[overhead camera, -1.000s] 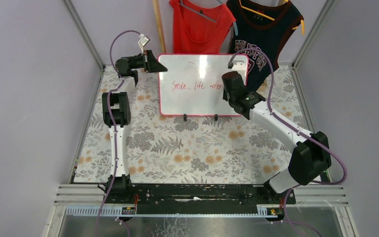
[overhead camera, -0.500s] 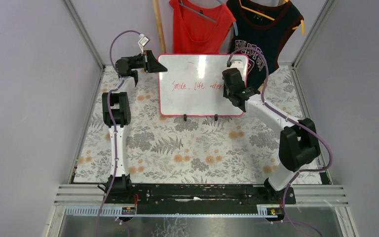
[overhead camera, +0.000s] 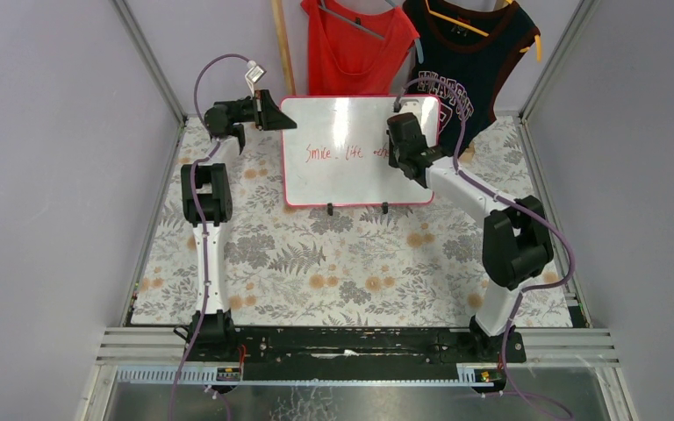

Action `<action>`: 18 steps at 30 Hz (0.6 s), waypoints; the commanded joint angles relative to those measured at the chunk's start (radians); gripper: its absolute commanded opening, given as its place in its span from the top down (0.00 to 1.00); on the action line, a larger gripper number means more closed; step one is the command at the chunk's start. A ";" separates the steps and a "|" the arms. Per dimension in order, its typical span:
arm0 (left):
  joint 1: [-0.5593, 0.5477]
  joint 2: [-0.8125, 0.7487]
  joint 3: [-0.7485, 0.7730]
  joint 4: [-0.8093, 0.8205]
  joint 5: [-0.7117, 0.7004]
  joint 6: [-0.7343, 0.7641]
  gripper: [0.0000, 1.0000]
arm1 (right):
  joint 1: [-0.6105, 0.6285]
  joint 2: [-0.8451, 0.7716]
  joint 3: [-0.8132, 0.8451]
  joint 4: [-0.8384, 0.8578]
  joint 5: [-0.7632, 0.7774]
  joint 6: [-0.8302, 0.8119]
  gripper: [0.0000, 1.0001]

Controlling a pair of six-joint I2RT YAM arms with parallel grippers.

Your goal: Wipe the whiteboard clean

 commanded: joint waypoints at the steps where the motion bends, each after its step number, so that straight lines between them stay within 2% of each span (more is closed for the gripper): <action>1: 0.003 -0.005 -0.002 0.099 0.053 -0.055 1.00 | -0.004 0.031 0.090 0.029 -0.067 0.007 1.00; 7: 0.003 -0.005 -0.013 0.116 0.053 -0.066 1.00 | 0.028 0.076 0.153 0.020 -0.118 0.038 1.00; 18: 0.003 -0.011 -0.024 0.124 0.060 -0.073 1.00 | 0.141 0.220 0.328 -0.032 -0.108 0.036 1.00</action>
